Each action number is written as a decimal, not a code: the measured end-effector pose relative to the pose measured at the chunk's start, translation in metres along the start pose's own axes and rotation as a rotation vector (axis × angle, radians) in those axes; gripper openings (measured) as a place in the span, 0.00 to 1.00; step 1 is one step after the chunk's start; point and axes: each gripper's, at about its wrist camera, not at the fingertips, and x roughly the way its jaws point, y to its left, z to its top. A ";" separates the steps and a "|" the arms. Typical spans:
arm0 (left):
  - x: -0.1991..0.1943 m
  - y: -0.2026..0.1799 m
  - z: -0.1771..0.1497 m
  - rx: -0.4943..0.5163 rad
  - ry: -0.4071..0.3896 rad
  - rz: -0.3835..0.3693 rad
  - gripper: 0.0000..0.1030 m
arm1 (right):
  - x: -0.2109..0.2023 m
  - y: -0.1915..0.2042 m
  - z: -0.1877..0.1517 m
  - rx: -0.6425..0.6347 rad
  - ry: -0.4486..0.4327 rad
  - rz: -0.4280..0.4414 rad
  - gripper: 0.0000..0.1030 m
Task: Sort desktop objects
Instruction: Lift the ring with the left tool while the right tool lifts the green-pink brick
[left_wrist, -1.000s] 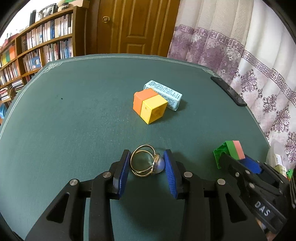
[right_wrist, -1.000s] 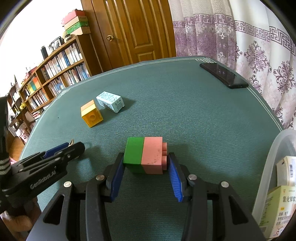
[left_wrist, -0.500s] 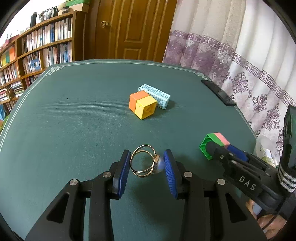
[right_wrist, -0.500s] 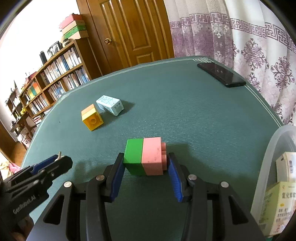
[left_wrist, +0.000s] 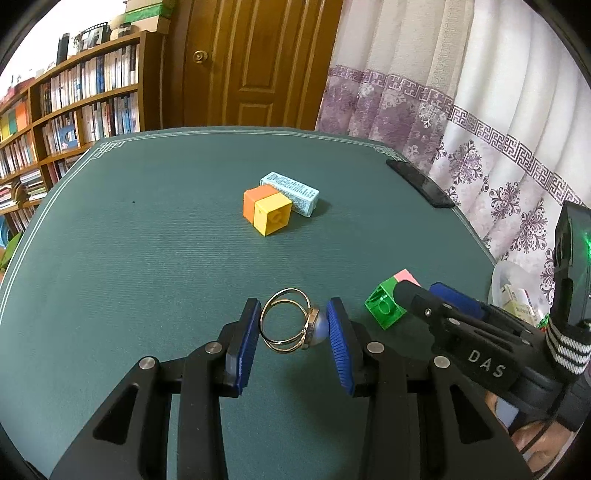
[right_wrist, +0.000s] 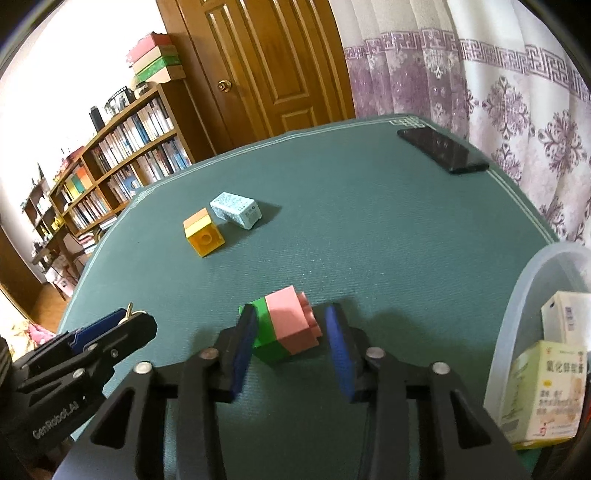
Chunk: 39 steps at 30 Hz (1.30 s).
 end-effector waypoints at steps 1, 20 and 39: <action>0.000 0.000 -0.001 -0.002 0.002 0.001 0.39 | 0.000 -0.001 0.000 0.007 -0.002 0.003 0.62; -0.009 -0.003 -0.002 0.005 -0.003 -0.008 0.39 | 0.006 0.009 -0.006 -0.059 0.010 0.003 0.46; -0.019 -0.074 0.003 0.133 -0.025 -0.109 0.39 | -0.092 -0.043 -0.004 0.003 -0.120 -0.042 0.46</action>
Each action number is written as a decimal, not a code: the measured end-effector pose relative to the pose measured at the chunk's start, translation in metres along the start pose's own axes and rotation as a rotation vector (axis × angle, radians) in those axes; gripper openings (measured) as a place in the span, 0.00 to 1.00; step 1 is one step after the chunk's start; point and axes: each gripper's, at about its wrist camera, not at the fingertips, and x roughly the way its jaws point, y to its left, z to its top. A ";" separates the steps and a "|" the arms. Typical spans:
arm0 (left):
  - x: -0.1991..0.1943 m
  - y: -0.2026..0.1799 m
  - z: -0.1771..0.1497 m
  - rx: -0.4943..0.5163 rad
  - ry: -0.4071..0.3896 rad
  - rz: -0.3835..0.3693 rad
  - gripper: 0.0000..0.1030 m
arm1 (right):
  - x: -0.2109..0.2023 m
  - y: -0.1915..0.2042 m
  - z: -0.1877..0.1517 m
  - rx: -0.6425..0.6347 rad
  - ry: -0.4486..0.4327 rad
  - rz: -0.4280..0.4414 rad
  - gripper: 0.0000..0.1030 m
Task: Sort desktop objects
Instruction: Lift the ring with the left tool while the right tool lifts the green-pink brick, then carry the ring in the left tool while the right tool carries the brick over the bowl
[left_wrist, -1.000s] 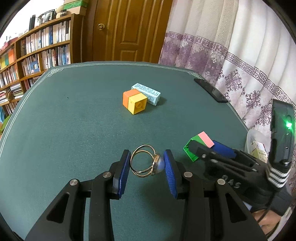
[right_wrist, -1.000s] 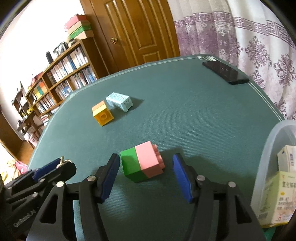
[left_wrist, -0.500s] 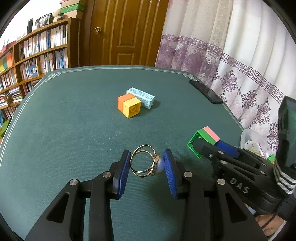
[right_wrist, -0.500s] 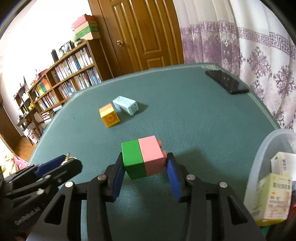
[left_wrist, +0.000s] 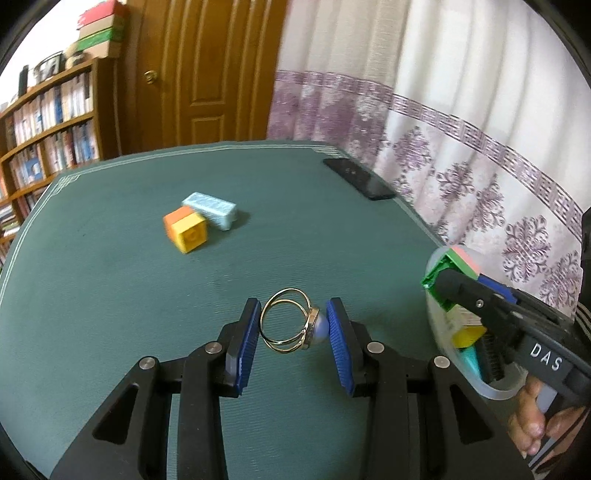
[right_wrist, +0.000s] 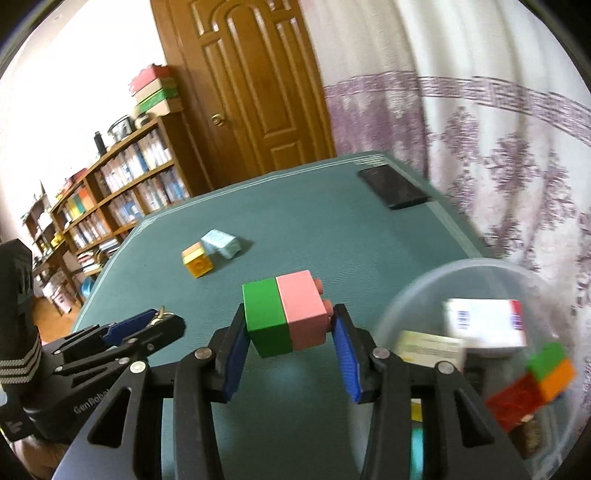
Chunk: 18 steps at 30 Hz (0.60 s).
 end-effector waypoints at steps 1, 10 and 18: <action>0.000 -0.005 0.001 0.009 -0.001 -0.006 0.39 | -0.004 -0.006 0.000 0.009 -0.004 -0.011 0.46; 0.004 -0.050 0.006 0.091 0.002 -0.071 0.39 | -0.033 -0.063 -0.004 0.079 -0.033 -0.116 0.46; 0.007 -0.087 0.008 0.155 0.010 -0.123 0.39 | -0.043 -0.102 -0.006 0.118 -0.039 -0.186 0.46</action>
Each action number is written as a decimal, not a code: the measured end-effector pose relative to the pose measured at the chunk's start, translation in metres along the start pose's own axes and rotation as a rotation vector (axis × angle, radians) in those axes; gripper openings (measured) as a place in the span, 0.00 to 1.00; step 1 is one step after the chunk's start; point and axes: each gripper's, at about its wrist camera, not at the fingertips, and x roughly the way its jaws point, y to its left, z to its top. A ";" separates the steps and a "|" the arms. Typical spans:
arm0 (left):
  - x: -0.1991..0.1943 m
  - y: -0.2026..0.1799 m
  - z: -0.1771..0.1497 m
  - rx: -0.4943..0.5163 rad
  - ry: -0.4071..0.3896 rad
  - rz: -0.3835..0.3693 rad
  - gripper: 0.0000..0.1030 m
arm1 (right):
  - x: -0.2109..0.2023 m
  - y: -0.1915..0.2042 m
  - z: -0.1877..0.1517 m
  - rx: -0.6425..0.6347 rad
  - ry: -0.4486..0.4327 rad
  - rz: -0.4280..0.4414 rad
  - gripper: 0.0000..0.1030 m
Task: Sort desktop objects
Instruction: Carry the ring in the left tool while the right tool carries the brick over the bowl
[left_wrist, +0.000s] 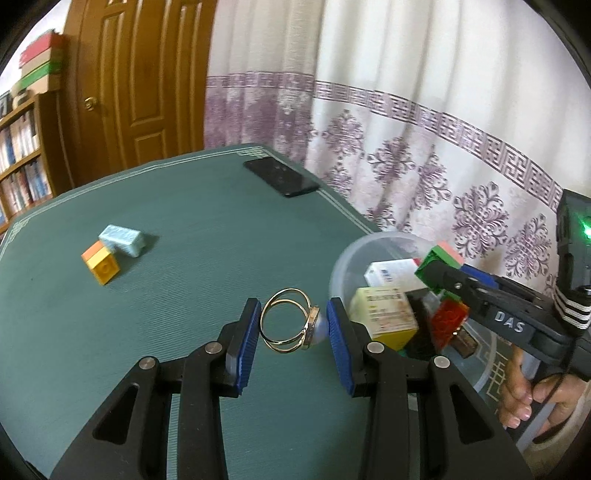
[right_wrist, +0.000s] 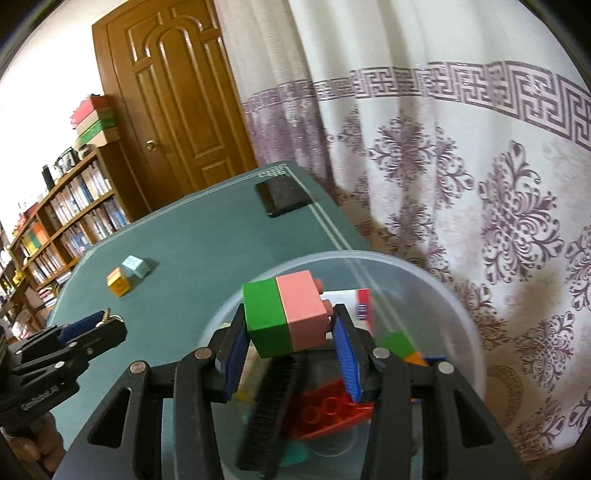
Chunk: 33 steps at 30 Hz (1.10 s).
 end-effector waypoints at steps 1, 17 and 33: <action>0.001 -0.004 0.001 0.008 0.000 -0.005 0.39 | 0.001 -0.004 0.000 0.003 0.002 -0.005 0.46; 0.010 -0.076 0.005 0.122 0.035 -0.146 0.39 | -0.003 -0.042 0.001 0.048 -0.002 -0.036 0.46; 0.022 -0.102 -0.001 0.157 0.078 -0.261 0.59 | -0.006 -0.055 0.006 0.094 -0.003 -0.024 0.47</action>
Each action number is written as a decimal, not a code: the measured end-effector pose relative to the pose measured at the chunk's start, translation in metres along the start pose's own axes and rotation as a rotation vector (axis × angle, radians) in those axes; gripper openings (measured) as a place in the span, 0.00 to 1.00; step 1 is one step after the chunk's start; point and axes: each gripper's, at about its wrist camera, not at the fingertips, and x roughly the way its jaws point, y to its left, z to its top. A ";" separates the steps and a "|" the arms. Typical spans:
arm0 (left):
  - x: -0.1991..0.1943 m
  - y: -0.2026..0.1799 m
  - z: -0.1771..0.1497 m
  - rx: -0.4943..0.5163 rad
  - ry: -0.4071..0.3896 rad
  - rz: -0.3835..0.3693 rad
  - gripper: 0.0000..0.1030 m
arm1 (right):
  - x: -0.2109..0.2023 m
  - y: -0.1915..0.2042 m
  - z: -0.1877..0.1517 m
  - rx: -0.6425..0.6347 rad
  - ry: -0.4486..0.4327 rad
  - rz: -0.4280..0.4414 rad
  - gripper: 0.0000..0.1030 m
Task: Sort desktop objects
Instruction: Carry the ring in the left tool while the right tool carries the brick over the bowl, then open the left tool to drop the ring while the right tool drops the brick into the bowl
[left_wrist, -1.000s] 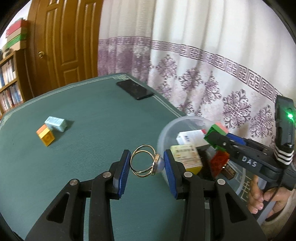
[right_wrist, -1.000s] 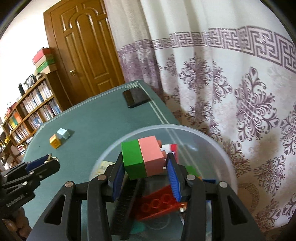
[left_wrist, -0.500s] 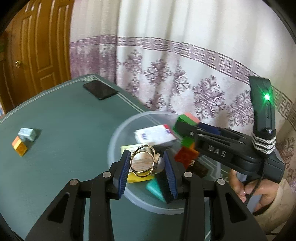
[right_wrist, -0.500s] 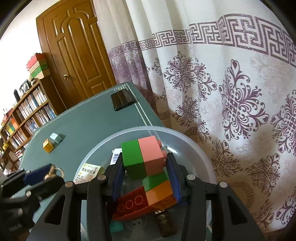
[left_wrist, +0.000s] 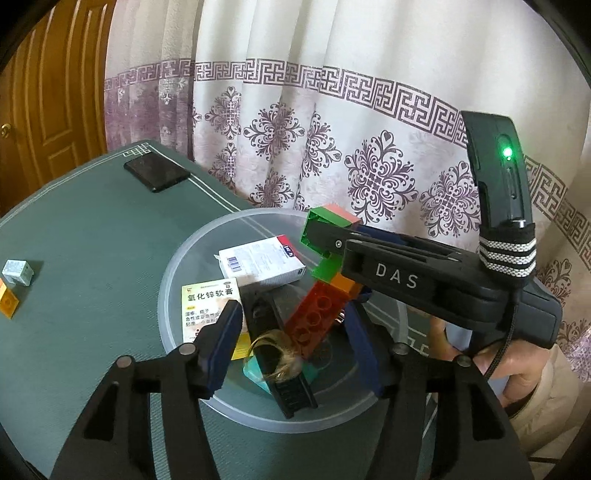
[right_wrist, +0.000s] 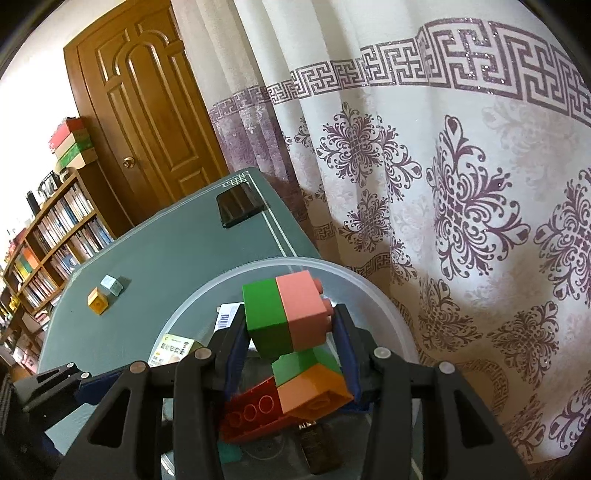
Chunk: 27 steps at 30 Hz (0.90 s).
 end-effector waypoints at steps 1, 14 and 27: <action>-0.001 0.001 0.000 -0.004 -0.002 0.003 0.60 | 0.001 0.000 0.000 0.001 0.002 -0.001 0.47; -0.007 0.018 -0.002 -0.057 -0.015 0.052 0.60 | -0.001 0.001 -0.001 0.004 -0.001 0.001 0.48; -0.017 0.041 -0.007 -0.111 -0.032 0.111 0.60 | -0.003 0.013 -0.005 -0.016 -0.001 0.010 0.54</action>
